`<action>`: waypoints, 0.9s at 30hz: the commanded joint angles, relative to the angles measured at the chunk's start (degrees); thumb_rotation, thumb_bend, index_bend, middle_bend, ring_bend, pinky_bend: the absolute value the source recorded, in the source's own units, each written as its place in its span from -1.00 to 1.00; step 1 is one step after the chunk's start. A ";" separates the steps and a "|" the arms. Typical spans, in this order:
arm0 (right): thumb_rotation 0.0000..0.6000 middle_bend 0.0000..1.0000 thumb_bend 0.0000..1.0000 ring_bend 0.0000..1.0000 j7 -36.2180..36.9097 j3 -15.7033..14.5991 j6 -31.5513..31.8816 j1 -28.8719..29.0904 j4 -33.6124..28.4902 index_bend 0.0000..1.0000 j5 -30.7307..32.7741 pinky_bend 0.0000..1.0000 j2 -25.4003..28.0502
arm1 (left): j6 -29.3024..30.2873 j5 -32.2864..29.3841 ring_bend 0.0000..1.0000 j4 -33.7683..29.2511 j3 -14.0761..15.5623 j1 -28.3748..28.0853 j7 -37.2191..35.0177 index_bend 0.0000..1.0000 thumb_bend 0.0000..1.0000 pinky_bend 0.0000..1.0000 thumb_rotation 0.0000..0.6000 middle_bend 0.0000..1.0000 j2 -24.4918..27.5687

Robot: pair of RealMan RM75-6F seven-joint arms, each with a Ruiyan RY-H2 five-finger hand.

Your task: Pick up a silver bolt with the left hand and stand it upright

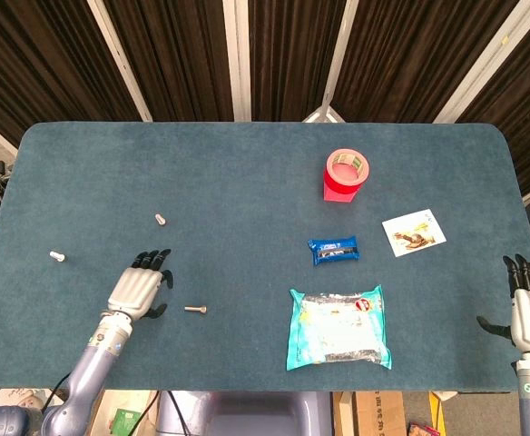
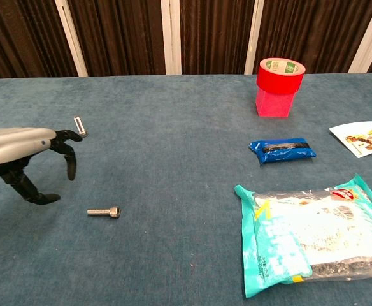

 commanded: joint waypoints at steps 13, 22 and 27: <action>1.00 -0.99 -0.99 -1.00 1.31 0.24 -0.37 -0.09 0.04 -0.80 0.14 -1.00 0.43 | 1.41 -3.43 -1.00 -0.17 0.60 -2.10 4.83 -0.08 -0.15 -1.00 1.00 -0.98 -5.12; 1.00 -0.99 -0.99 -1.00 2.77 0.47 -0.52 -0.35 -0.20 -0.80 0.12 -1.00 1.33 | 3.47 -3.20 -1.00 1.56 1.41 -2.53 6.85 -0.07 -0.15 -1.00 1.00 -0.98 -8.21; 1.00 -0.99 -0.99 -1.00 3.09 0.45 -0.55 -0.40 -0.20 -0.80 -0.02 -1.00 1.45 | 3.37 -3.87 -1.00 2.49 1.44 -2.56 6.71 -0.06 -0.15 -1.00 1.00 -0.98 -8.96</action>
